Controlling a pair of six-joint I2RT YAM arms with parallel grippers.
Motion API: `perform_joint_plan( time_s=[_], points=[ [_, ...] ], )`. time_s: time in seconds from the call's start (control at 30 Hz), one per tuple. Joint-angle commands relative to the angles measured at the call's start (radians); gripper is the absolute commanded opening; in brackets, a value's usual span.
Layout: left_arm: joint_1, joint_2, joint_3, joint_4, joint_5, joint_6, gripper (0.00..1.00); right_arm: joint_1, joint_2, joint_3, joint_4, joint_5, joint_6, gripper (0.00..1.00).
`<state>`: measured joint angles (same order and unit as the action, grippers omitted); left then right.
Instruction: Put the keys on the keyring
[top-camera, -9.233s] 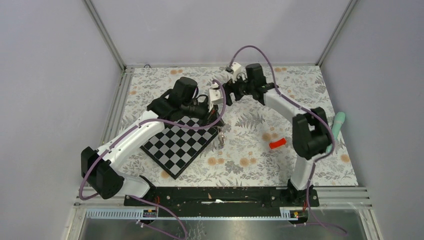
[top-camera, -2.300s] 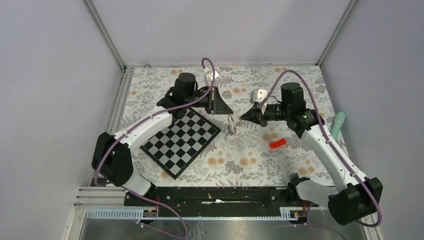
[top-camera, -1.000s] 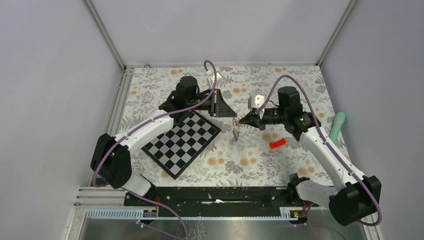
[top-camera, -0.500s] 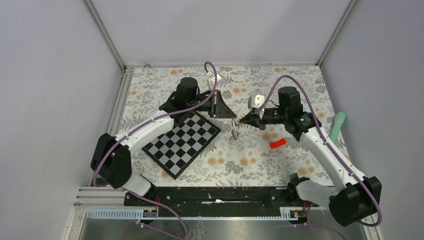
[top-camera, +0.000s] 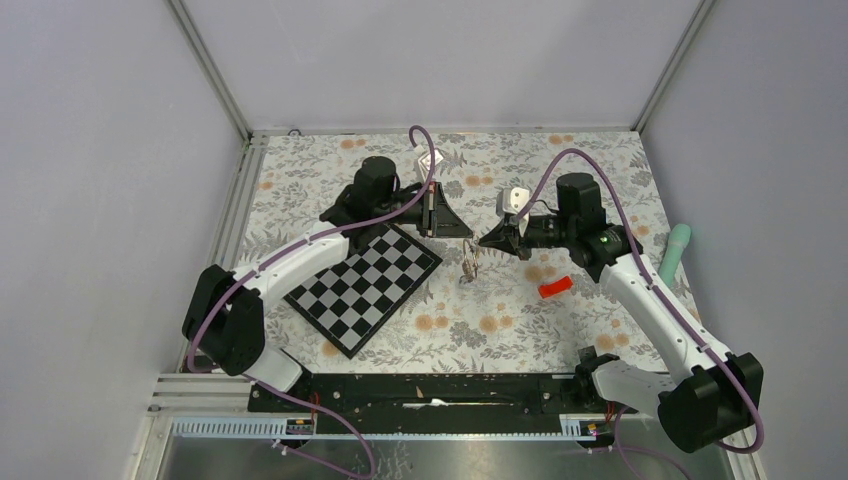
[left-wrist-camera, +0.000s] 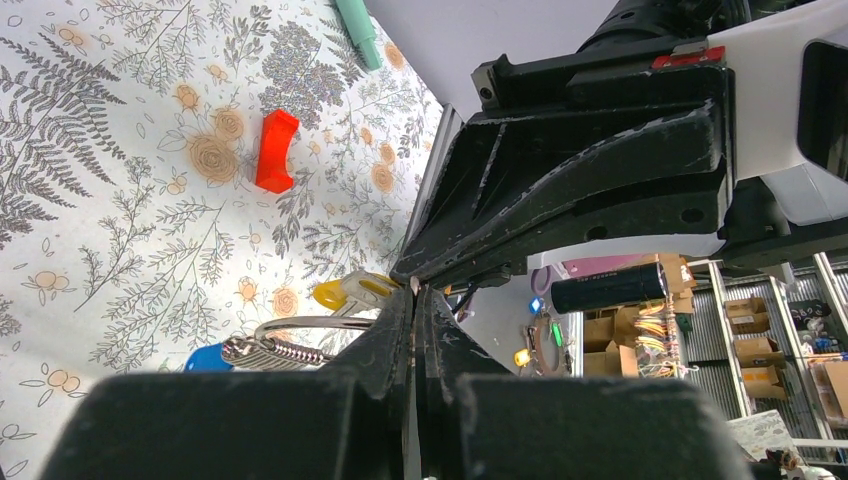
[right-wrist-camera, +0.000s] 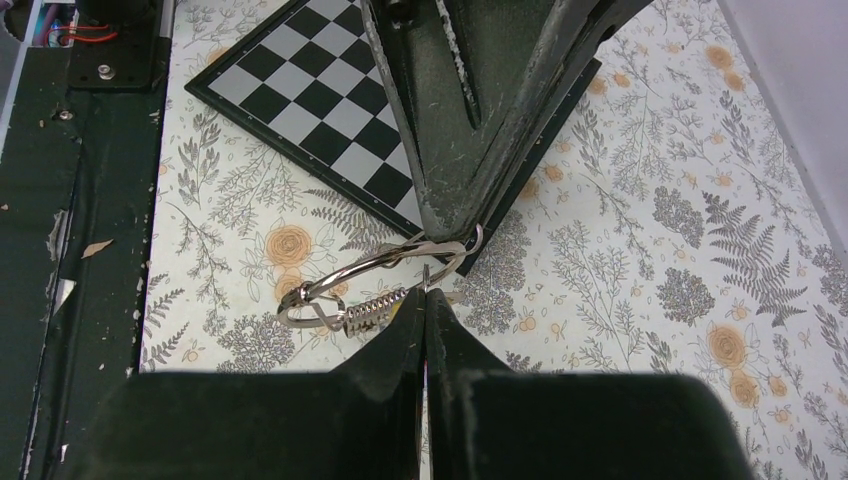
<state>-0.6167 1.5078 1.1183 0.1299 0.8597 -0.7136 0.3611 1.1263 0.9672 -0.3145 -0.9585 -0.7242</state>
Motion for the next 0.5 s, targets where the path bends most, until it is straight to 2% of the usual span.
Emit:
perform_joint_plan(
  time_s=[0.0, 0.47],
  points=[
    [-0.004, -0.002, -0.002, 0.078, 0.002, -0.011, 0.00, 0.007, -0.014, 0.032, 0.036, -0.003, 0.030, 0.00],
    [-0.011, 0.008, -0.008, 0.096, 0.006, -0.021, 0.00, 0.007, -0.001, 0.024, 0.073, -0.021, 0.068, 0.00]
  ],
)
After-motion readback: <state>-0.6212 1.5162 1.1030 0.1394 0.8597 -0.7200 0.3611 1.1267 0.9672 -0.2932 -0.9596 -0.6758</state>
